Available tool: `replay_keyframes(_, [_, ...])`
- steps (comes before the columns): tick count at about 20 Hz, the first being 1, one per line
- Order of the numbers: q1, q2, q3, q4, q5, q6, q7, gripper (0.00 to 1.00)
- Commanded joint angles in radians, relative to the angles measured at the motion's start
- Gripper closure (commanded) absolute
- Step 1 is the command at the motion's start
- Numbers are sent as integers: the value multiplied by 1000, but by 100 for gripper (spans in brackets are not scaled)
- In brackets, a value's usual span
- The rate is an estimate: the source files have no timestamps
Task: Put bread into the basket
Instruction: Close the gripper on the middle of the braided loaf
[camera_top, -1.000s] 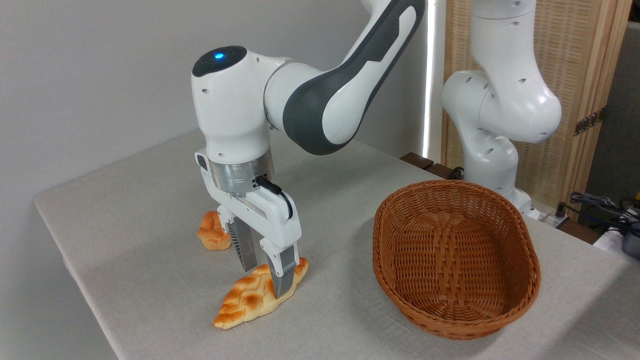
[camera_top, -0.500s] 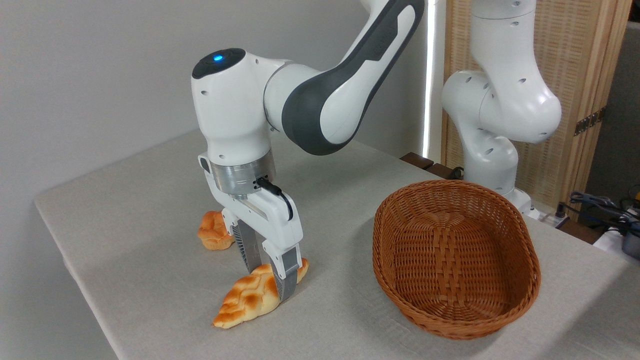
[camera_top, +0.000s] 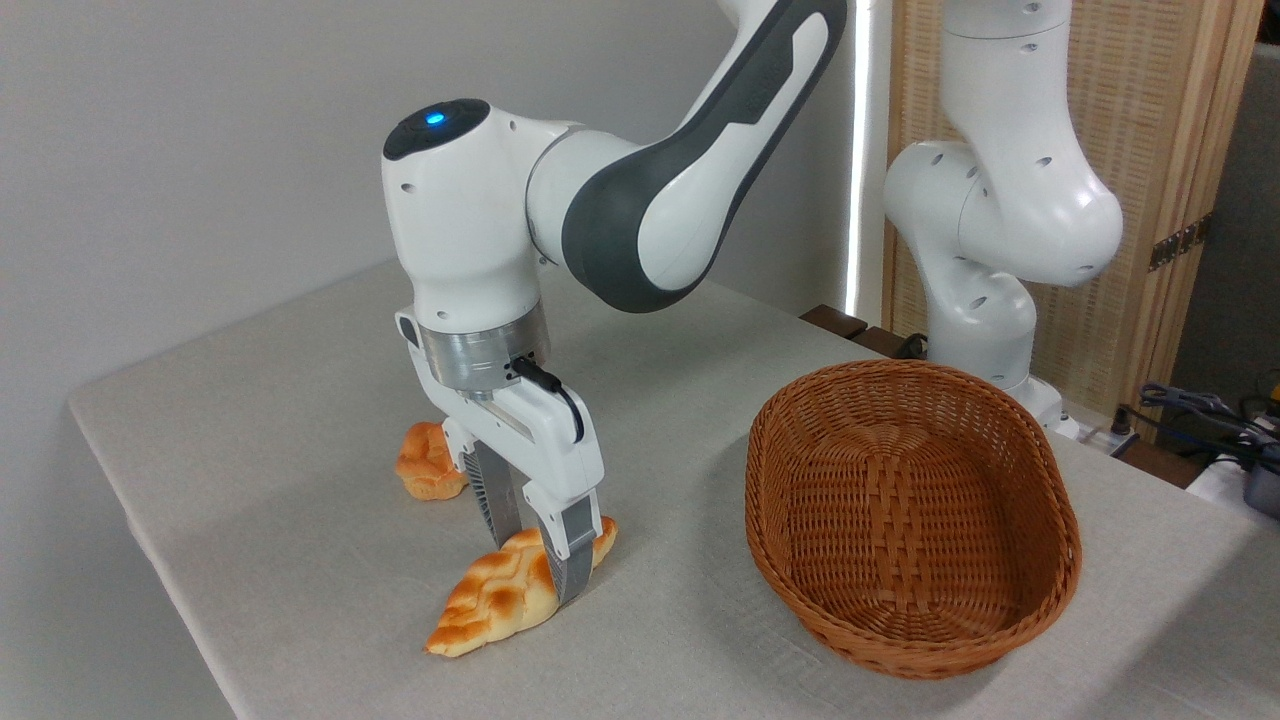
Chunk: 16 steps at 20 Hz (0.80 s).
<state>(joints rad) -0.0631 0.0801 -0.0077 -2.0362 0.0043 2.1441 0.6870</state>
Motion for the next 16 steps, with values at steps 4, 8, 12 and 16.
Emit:
replay_keyframes(4, [-6,10,2,-4,14,25,-1,65])
replay_keyframes(8, [-6,10,2,-2,14,25,0,69])
replay_keyframes(12, [-6,10,2,-2,13,25,3,69])
replay_keyframes(16, [-6,9,2,-2,11,25,5,69])
